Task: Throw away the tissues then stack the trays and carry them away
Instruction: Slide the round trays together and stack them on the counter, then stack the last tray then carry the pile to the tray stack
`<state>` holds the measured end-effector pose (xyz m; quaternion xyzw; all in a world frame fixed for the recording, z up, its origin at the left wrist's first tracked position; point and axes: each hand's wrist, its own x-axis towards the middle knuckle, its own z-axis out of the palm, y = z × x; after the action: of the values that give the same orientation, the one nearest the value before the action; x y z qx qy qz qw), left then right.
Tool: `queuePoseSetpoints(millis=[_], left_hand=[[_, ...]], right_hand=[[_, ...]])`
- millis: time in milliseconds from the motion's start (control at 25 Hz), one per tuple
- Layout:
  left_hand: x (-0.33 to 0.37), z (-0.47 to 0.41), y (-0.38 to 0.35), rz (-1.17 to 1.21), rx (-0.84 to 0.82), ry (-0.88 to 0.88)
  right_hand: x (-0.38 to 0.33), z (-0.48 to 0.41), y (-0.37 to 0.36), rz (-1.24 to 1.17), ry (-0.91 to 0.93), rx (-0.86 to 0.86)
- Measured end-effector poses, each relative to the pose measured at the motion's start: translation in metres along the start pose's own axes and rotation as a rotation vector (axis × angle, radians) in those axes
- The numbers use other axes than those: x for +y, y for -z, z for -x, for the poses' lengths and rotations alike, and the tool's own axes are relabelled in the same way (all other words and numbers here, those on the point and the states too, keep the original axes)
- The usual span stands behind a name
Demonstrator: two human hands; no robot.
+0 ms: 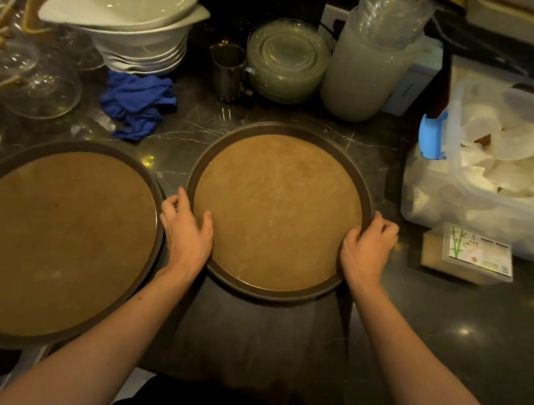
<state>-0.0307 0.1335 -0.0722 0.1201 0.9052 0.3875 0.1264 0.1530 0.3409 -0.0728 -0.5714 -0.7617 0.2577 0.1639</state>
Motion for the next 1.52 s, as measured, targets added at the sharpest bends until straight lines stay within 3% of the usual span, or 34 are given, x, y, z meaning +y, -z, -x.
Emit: queuePoseSetpoints(millis=[280, 720, 1160, 1360, 1520], left_hand=[[-0.005, 0.045, 0.027, 0.078, 0.01, -0.097], [-0.071, 0.073, 0.123, 0.112, 0.203, -0.142], [-0.222, 0.054, 0.278, 0.013, 0.202, -0.137], [-0.256, 0.035, 0.307, -0.045, 0.149, -0.111], [-0.262, 0.015, 0.309, -0.115, 0.084, -0.089]], right_hand=[[-0.006, 0.052, 0.015, 0.165, 0.233, -0.042], [-0.089, 0.143, -0.028, 0.072, 0.575, -0.134], [-0.203, 0.287, -0.117, 0.137, 0.615, -0.174], [-0.221, 0.311, -0.131, 0.2, 0.628, -0.18], [-0.219, 0.292, -0.135, 0.254, 0.527, -0.185]])
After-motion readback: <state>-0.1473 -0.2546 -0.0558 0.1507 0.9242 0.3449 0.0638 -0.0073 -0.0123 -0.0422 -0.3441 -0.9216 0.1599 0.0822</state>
